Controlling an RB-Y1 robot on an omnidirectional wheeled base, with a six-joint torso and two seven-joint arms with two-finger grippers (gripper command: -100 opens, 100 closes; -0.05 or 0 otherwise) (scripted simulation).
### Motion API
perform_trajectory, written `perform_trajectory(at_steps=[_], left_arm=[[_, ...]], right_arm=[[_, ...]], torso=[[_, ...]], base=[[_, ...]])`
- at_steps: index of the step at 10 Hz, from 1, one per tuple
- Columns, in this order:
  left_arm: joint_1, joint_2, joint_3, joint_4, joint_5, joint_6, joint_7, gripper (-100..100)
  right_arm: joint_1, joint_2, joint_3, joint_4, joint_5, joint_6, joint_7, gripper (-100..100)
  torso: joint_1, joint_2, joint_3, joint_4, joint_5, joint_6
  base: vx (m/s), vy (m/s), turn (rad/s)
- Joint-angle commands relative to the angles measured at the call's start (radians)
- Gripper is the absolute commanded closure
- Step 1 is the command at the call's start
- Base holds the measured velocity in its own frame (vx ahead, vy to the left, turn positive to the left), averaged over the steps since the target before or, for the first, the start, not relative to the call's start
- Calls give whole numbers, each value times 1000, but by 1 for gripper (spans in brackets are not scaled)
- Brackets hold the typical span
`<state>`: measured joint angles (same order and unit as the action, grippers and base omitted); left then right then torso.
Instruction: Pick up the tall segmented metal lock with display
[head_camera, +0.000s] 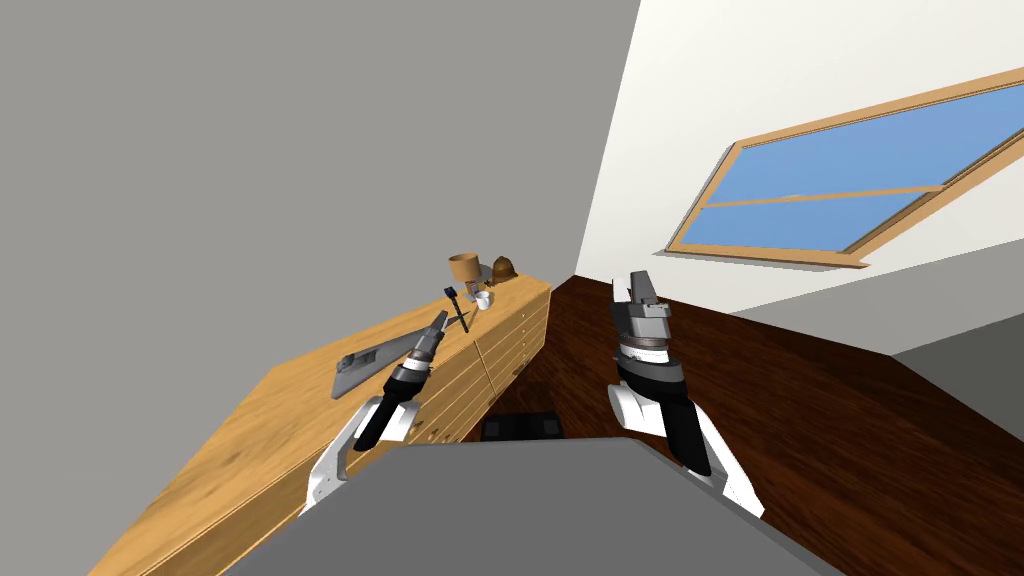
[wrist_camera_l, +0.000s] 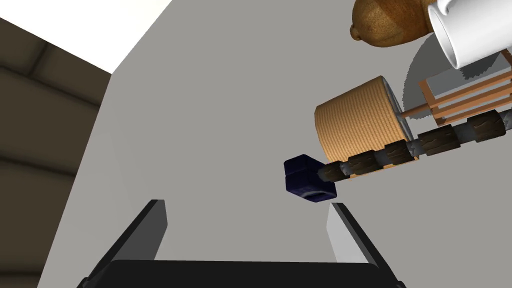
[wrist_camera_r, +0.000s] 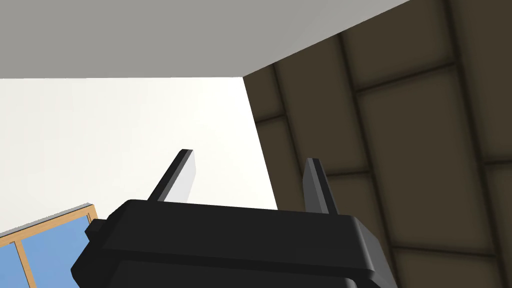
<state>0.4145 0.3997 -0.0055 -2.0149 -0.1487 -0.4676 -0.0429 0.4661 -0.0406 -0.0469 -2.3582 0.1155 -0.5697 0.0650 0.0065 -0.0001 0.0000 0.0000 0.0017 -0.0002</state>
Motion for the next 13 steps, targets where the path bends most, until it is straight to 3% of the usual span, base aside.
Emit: perform_trajectory(at_steps=[1,7,13], left_arm=[[-12,34,-2,25,-26,-1,-14,-100],[-42,137,-1,84,-105,-6,-69,-100],[-58,242,10,145,-197,-20,-156,-100]], right_arm=[[0,0,0,0,0,0,0,0],[0,0,0,0,0,0,0,0],[0,0,0,0,0,0,0,0]], torso=[[0,0,0,0,0,0],[-4,-2,-1,0,-1,0],[-5,-5,-3,-1,-1,0]], base=[[-22,69,-103],[-5,50,-77],[27,17,-42]])
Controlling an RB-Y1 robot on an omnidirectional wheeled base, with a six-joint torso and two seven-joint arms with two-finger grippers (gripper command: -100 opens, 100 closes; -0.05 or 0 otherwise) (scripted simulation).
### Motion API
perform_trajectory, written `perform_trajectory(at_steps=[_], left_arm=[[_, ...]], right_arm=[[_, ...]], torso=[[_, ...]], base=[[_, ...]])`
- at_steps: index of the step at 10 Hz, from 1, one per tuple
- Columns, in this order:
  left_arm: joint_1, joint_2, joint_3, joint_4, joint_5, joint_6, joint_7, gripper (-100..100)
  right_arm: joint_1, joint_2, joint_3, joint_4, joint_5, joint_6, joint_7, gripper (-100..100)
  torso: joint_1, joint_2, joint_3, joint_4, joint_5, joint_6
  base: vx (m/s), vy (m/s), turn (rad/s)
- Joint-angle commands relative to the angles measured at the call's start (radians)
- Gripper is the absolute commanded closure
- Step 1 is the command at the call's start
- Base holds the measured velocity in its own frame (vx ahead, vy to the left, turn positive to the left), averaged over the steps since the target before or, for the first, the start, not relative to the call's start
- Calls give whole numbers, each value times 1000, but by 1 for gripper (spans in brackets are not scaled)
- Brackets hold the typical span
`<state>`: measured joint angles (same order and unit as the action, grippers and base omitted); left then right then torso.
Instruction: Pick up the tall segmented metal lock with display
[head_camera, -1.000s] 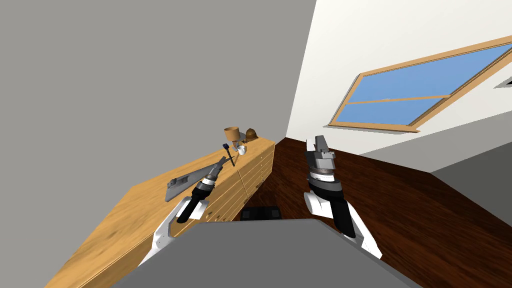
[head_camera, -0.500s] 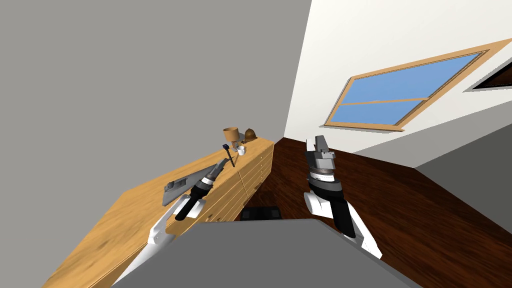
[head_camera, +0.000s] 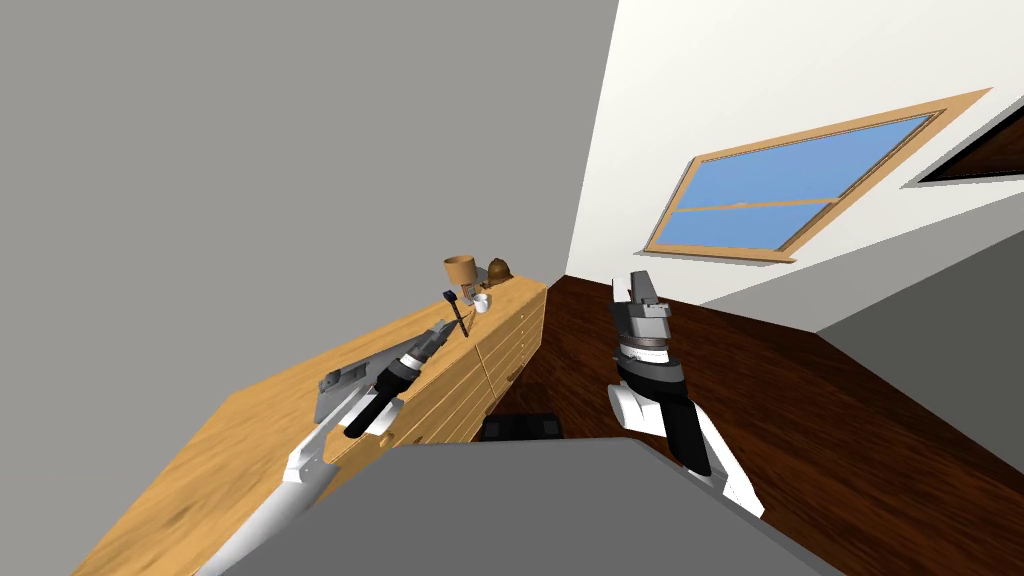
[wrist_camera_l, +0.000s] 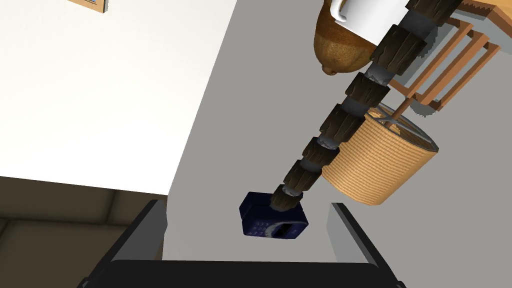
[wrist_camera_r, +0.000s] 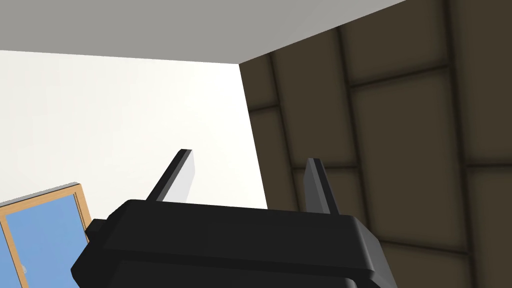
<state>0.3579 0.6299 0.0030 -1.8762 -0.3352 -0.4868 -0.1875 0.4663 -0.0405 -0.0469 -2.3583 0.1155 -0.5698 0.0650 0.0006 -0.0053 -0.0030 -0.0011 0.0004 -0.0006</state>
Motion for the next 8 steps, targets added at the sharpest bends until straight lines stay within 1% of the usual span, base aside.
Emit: perform_trajectory(at_steps=[1,6,7,8], left_arm=[[-3,28,4,18,-27,-4,-29,-100],[-6,90,18,77,-104,-20,-111,-100],[-6,107,23,96,-128,-26,-139,-100],[-6,114,25,104,-138,-28,-150,-100]], right_arm=[[0,0,0,0,0,0,0,0],[0,0,0,0,0,0,0,0],[0,0,0,0,0,0,0,0],[0,0,0,0,0,0,0,0]], torso=[[0,0,0,0,0,0],[-1,-1,-1,0,0,0],[-1,-1,-1,0,0,0],[-2,-2,-1,0,0,0]], base=[[44,-5,-22],[61,-13,-8],[76,-29,4],[70,-34,11]])
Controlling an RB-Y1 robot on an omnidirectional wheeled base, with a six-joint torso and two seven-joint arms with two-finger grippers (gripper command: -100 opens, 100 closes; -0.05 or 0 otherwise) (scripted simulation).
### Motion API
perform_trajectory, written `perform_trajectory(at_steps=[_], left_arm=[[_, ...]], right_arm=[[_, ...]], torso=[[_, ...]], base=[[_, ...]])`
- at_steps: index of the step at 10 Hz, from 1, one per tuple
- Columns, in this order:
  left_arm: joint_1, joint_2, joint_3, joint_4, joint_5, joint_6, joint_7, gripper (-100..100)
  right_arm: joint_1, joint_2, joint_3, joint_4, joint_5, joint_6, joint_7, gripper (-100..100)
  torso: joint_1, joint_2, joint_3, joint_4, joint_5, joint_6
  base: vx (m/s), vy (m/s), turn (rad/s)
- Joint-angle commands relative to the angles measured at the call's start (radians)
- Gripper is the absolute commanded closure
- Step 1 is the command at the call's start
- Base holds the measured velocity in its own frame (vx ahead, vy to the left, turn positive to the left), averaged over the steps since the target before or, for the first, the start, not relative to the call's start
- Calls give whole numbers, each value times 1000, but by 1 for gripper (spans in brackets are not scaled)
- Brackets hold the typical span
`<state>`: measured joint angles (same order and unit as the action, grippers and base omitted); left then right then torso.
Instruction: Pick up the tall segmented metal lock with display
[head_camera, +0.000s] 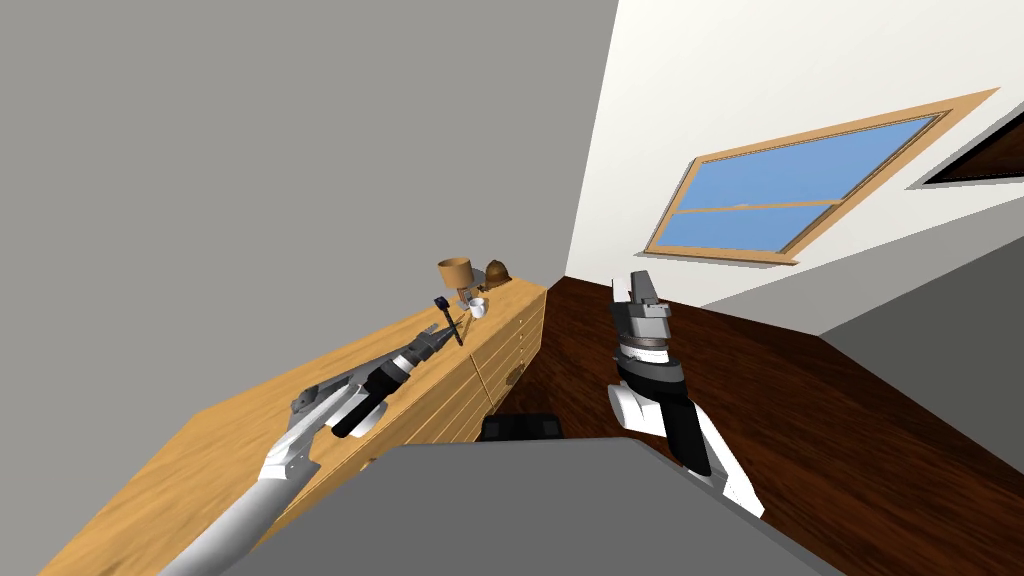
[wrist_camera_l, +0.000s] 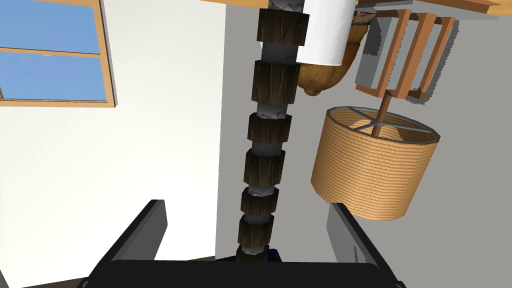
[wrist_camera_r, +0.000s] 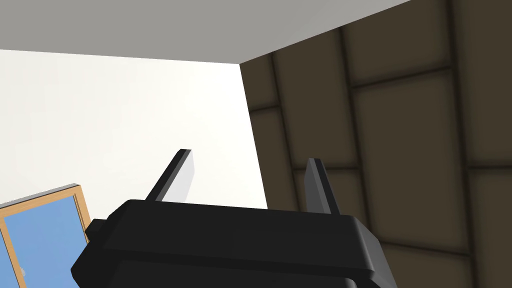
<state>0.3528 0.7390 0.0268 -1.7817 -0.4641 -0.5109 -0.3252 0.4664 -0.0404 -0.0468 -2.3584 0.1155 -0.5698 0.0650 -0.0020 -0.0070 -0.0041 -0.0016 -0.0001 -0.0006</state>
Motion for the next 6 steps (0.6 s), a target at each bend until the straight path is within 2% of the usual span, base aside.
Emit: perform_trajectory(at_steps=[1,2,3,4,5,6], left_arm=[[-1,16,4,21,-23,-8,-29,-100],[2,10,3,10,-14,-4,-17,-100],[2,11,4,11,-16,-4,-20,0],[-48,6,-21,61,-3,-19,-31,-100],[-79,6,-21,92,-3,-19,-31,-100],[-87,6,-21,117,-3,-19,-31,-100]], right_arm=[[0,0,0,0,0,0,0,0],[0,0,0,0,0,0,0,0],[0,0,0,0,0,0,0,0],[0,0,0,0,0,0,0,0],[0,0,0,0,0,0,0,0],[0,0,0,0,0,0,0,0]], torso=[[0,0,0,0,0,0],[0,0,0,0,0,0],[1,2,1,0,0,0],[2,4,2,1,0,0],[2,8,4,2,1,1],[3,10,6,2,1,0]], base=[[60,-32,7],[26,-14,4],[5,-3,0],[-75,9,-80],[-98,7,-62],[-57,0,2]])
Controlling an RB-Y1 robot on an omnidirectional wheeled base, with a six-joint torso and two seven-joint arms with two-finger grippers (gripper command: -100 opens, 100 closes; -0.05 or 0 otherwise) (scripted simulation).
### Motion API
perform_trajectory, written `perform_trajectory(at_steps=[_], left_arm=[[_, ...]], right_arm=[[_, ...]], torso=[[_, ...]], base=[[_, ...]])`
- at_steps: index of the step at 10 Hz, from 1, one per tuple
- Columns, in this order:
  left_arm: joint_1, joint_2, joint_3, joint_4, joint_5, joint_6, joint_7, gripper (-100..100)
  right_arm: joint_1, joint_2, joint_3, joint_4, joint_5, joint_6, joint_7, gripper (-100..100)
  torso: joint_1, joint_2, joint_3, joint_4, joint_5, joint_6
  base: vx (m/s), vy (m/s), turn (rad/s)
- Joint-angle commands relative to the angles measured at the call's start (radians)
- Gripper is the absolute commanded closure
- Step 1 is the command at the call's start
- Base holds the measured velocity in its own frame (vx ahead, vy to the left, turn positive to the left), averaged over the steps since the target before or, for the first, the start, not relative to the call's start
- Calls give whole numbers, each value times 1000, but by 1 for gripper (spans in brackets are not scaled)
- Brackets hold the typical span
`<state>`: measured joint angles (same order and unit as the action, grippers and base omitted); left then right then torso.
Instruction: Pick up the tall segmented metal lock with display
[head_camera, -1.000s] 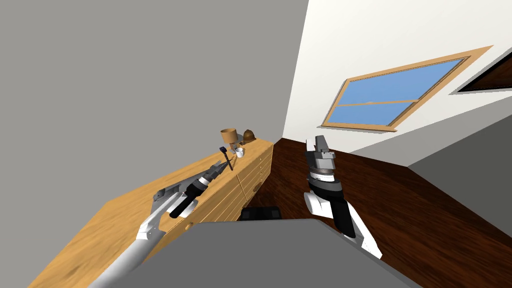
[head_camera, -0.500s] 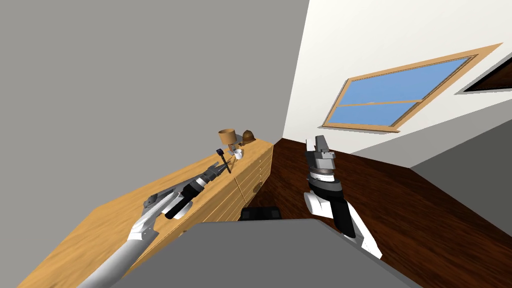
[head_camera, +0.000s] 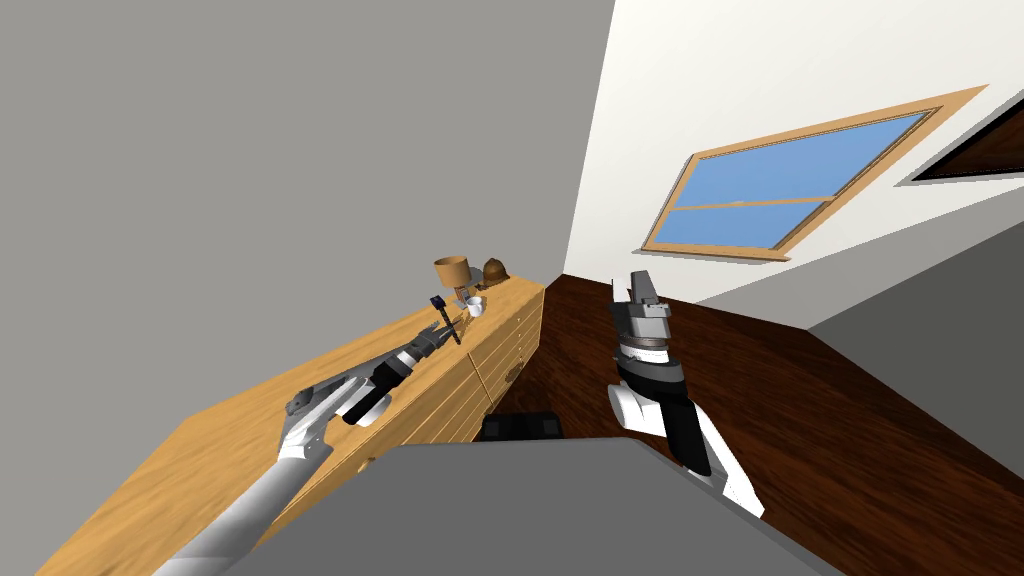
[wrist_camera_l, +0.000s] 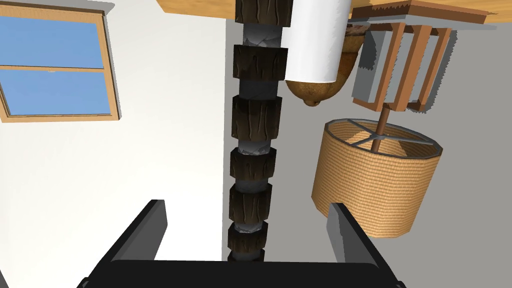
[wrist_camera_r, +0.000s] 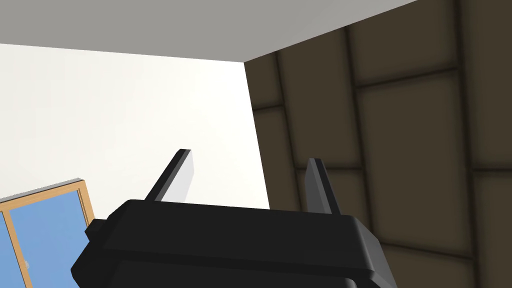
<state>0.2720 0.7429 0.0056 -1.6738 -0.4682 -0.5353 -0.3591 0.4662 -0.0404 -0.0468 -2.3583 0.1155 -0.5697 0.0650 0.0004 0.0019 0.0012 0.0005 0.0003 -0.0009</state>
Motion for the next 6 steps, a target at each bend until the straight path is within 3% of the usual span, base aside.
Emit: perform_trajectory(at_steps=[1,3,4,6], left_arm=[[-50,-2,-25,50,13,-9,-7,-100],[-95,-2,-25,110,13,-9,-7,-100],[-134,-7,-50,142,25,-24,-18,-100],[-185,-7,-50,204,25,-24,-18,-100]], right_arm=[[0,0,0,0,0,0,0,0],[0,0,0,0,0,0,0,0],[0,0,0,0,0,0,0,0],[0,0,0,0,0,0,0,0]], torso=[[0,0,0,0,0,0],[-1,2,1,0,0,0],[0,0,0,0,0,0],[0,2,1,0,0,0]], base=[[-89,-18,-77],[-76,4,-17],[-79,10,-81],[-75,6,-25]])
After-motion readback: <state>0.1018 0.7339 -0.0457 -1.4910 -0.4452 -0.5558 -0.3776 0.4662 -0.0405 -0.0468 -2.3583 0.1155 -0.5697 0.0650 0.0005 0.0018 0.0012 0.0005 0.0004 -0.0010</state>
